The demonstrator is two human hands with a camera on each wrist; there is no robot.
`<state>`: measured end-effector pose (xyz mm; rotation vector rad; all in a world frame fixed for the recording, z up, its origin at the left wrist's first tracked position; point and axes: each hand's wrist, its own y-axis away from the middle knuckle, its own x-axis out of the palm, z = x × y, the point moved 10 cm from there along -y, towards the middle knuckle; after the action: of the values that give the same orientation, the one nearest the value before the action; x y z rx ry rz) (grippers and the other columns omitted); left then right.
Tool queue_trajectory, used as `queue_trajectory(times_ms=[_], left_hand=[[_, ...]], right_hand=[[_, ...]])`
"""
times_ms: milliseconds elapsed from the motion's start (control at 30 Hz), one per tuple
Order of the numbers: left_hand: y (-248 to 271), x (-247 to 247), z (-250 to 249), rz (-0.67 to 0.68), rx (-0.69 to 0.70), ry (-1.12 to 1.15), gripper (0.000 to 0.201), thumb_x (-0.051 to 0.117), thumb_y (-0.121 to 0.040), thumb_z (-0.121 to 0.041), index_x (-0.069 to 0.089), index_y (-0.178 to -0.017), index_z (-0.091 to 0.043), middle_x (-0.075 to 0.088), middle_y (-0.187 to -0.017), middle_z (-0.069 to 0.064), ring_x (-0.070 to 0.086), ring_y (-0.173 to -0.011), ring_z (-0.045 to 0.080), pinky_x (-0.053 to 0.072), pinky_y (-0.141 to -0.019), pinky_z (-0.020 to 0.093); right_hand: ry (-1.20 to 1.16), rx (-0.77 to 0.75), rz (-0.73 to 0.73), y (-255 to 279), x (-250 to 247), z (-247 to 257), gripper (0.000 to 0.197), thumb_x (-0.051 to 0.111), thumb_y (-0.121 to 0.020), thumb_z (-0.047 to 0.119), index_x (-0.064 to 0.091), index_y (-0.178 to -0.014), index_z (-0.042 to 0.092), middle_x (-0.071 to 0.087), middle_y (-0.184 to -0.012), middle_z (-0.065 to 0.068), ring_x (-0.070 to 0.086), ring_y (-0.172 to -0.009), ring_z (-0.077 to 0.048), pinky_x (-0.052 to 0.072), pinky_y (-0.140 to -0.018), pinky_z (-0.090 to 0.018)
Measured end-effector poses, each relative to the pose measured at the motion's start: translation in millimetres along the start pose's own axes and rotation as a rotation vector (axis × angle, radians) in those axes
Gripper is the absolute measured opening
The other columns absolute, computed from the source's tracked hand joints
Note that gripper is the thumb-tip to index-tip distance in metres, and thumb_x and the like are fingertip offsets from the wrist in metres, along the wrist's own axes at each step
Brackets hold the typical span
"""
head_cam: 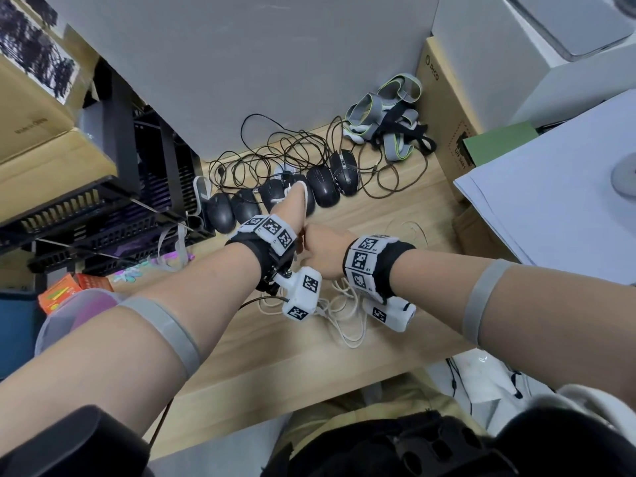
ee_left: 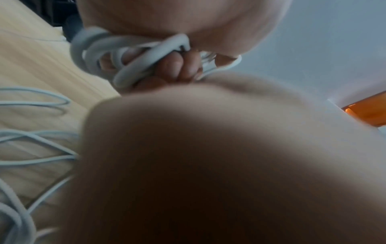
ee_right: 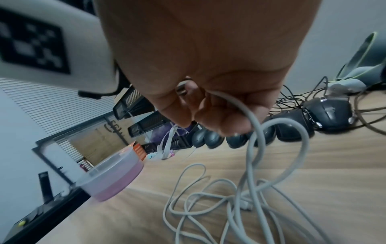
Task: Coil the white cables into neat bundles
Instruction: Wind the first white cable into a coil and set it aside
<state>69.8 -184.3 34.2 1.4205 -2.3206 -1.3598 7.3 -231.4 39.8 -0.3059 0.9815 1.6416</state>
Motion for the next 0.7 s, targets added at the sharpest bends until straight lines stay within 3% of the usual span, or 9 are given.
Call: queue_trajectory(times_ms=[33, 100, 167, 267, 367, 467, 533, 633, 700], left_hand=[[0, 0, 0, -0.002, -0.001, 0.008, 0.084, 0.048, -0.063, -0.072, 0.072, -0.114, -0.009, 0.051, -0.070, 0.007, 0.038, -0.051, 0.021, 0.037, -0.075, 0.038], [9, 0, -2, -0.009, -0.013, 0.022, 0.060, 0.046, -0.073, -0.072, 0.065, -0.076, -0.015, 0.053, -0.064, 0.006, 0.040, -0.049, 0.022, 0.041, -0.069, 0.031], [12, 1, 1, -0.003, -0.038, 0.009, 0.071, 0.037, -0.085, -0.073, 0.066, -0.069, -0.010, 0.048, -0.047, 0.001, 0.042, -0.043, 0.020, 0.039, -0.054, 0.027], [3, 8, 5, 0.017, -0.043, 0.073, 0.072, 0.035, -0.094, -0.068, 0.051, -0.054, -0.011, 0.039, -0.042, 0.000, 0.038, -0.042, 0.020, 0.038, -0.051, 0.024], [1, 11, 2, 0.031, -0.032, 0.202, 0.065, 0.038, -0.097, -0.064, 0.037, -0.052, -0.017, 0.034, -0.044, 0.000, 0.036, -0.045, 0.020, 0.040, -0.055, 0.027], [4, 15, 1, 0.115, -0.097, 0.326, 0.071, 0.035, -0.095, -0.071, 0.032, -0.046, -0.020, 0.032, -0.042, -0.001, 0.033, -0.036, 0.018, 0.044, -0.062, 0.030], [4, 13, 0, 0.134, -0.119, 0.282, 0.069, 0.037, -0.092, -0.073, 0.031, -0.046, -0.022, 0.027, -0.042, -0.005, 0.025, -0.034, 0.014, 0.036, -0.051, 0.023], [-1, 4, -1, 0.126, -0.099, 0.191, 0.058, 0.037, -0.093, -0.064, 0.033, -0.053, -0.022, 0.027, -0.039, -0.007, 0.022, -0.031, 0.012, 0.026, -0.042, 0.017], [-1, 3, 1, 0.162, -0.128, 0.157, 0.061, 0.035, -0.091, -0.061, 0.037, -0.044, -0.022, 0.028, -0.040, -0.008, 0.022, -0.030, 0.011, 0.026, -0.044, 0.018]], right_hand=[[0.044, -0.015, 0.031, 3, 5, 1, 0.020, 0.062, -0.082, 0.025, 0.053, -0.090, 0.009, 0.063, -0.083, -0.007, 0.061, -0.074, -0.025, 0.048, -0.060, -0.031], [0.103, -0.020, 0.080, 3, 15, 1, 0.029, 0.064, -0.084, 0.024, 0.048, -0.099, 0.005, 0.061, -0.081, -0.007, 0.061, -0.071, -0.026, 0.049, -0.059, -0.033], [0.127, 0.012, 0.133, 4, 23, -5, 0.037, 0.063, -0.085, 0.025, 0.039, -0.107, 0.007, 0.055, -0.078, -0.002, 0.060, -0.073, -0.024, 0.049, -0.061, -0.034], [0.156, -0.003, 0.144, 3, 27, -13, 0.031, 0.060, -0.085, 0.030, 0.037, -0.097, 0.012, 0.054, -0.077, -0.001, 0.062, -0.074, -0.025, 0.053, -0.064, -0.036], [0.199, -0.051, 0.186, 8, 35, -18, 0.023, 0.055, -0.083, 0.027, 0.036, -0.074, 0.017, 0.055, -0.071, -0.002, 0.059, -0.066, -0.027, 0.053, -0.063, -0.037], [0.230, -0.066, 0.219, 16, 46, -28, 0.016, 0.045, -0.094, 0.027, 0.048, -0.088, 0.013, 0.064, -0.087, -0.007, 0.062, -0.083, -0.031, 0.053, -0.080, -0.039], [0.227, -0.069, 0.217, 20, 52, -38, 0.025, 0.036, -0.100, 0.031, 0.052, -0.093, 0.012, 0.066, -0.095, -0.010, 0.061, -0.089, -0.031, 0.050, -0.086, -0.039], [0.168, -0.066, 0.184, 20, 52, -48, 0.031, 0.031, -0.103, 0.037, 0.051, -0.092, 0.016, 0.063, -0.095, -0.009, 0.058, -0.091, -0.030, 0.044, -0.081, -0.035], [0.127, -0.055, 0.109, 21, 37, -49, 0.029, 0.031, -0.103, 0.039, 0.046, -0.088, 0.019, 0.057, -0.086, -0.004, 0.054, -0.085, -0.027, 0.037, -0.073, -0.032]])
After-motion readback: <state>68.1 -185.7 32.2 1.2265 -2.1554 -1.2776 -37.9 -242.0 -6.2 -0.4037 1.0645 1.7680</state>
